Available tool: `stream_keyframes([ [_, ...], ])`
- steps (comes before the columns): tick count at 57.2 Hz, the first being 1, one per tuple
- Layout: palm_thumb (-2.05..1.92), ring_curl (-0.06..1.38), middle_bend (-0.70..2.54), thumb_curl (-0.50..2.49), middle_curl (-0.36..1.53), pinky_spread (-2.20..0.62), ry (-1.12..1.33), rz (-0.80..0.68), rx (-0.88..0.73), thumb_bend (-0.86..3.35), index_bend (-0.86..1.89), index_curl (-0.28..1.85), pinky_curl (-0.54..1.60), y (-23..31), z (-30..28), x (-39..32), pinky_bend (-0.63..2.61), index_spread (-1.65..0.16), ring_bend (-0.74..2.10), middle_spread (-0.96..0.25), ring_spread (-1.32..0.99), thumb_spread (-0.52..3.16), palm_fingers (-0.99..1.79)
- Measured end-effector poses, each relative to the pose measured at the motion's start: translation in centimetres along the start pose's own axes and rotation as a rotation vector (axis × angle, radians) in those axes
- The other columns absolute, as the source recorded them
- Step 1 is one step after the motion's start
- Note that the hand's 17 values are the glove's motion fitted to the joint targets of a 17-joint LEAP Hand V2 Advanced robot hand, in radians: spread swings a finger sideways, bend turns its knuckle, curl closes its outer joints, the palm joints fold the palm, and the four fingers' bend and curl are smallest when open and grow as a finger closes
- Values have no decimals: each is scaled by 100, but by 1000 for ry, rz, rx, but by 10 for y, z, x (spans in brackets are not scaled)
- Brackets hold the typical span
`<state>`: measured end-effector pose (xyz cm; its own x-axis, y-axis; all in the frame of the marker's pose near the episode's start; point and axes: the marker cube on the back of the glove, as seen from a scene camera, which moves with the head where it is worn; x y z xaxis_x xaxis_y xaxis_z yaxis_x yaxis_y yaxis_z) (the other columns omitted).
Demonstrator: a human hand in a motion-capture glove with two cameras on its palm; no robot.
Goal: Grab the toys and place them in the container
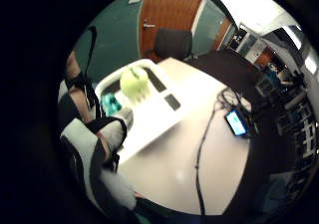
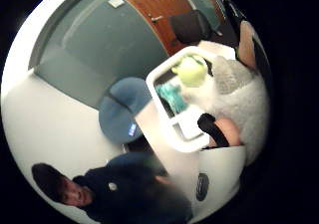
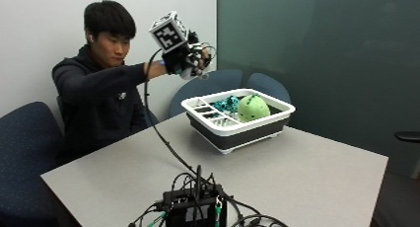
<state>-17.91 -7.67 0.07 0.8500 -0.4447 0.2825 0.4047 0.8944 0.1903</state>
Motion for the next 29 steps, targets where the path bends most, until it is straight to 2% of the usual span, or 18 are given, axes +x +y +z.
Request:
stream_keyframes([
  [2, 71, 70, 73, 84, 71, -40, -48, 63, 27, 15, 44, 37, 52, -13, 10, -15, 121, -21, 129, -13, -38, 76, 101],
  [9, 70, 71, 73, 89, 77, -40, 36, 87, 97, 14, 44, 42, 54, -36, 64, -47, 125, -22, 131, -14, -39, 69, 94],
  [17, 69, 72, 66, 93, 83, -40, 30, 165, 2, 12, 32, 46, 56, -47, 103, -42, 133, -24, 133, -16, -39, 69, 73],
  [21, 66, 71, 51, 92, 80, -40, 1, 210, -140, 10, 16, 45, 56, -44, 119, -37, 140, -24, 132, -16, -38, 77, 53],
  [23, 54, 68, 31, 86, 74, -36, -22, 225, -203, 6, 13, 44, 55, -42, 122, -34, 141, -25, 126, -13, -35, 94, 24],
  [25, 42, 66, 21, 79, 70, -27, -36, 235, -226, -2, 19, 47, 58, -39, 123, -32, 139, -24, 104, -8, -26, 102, -24],
  [29, 31, 53, 16, 70, 63, -15, -13, 230, -187, -5, 18, 43, 50, -36, 113, -26, 129, -24, 68, -3, -16, 112, -35],
])
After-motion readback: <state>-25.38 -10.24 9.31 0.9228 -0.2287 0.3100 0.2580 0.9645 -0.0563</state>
